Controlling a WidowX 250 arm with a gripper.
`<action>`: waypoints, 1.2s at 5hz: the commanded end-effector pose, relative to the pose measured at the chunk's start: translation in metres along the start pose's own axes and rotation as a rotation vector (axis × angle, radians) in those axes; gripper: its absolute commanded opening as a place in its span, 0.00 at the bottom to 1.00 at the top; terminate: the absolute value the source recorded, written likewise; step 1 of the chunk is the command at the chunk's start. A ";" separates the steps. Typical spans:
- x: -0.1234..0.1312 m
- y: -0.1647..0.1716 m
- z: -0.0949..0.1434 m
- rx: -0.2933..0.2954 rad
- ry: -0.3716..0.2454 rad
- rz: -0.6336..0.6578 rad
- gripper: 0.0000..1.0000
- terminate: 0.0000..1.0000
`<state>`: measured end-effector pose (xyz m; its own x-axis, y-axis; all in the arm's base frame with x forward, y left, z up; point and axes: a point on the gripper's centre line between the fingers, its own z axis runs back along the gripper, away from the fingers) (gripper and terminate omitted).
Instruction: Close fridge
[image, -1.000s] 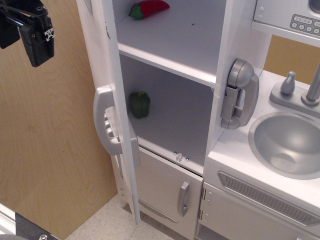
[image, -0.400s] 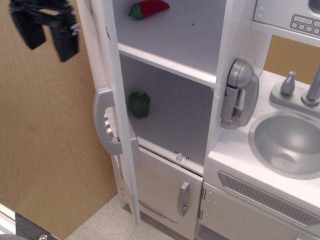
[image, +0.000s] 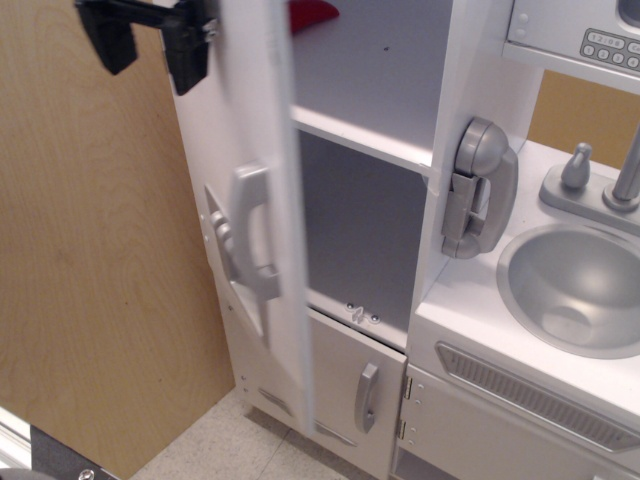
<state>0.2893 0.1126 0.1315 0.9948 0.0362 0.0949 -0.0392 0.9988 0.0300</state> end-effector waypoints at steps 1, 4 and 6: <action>0.035 -0.011 0.010 0.046 -0.075 0.057 1.00 0.00; 0.067 -0.016 0.005 0.051 -0.075 0.152 1.00 0.00; 0.054 -0.015 0.009 0.034 -0.077 0.110 1.00 0.00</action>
<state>0.3360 0.0953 0.1184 0.9855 0.1370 0.1004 -0.1413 0.9893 0.0369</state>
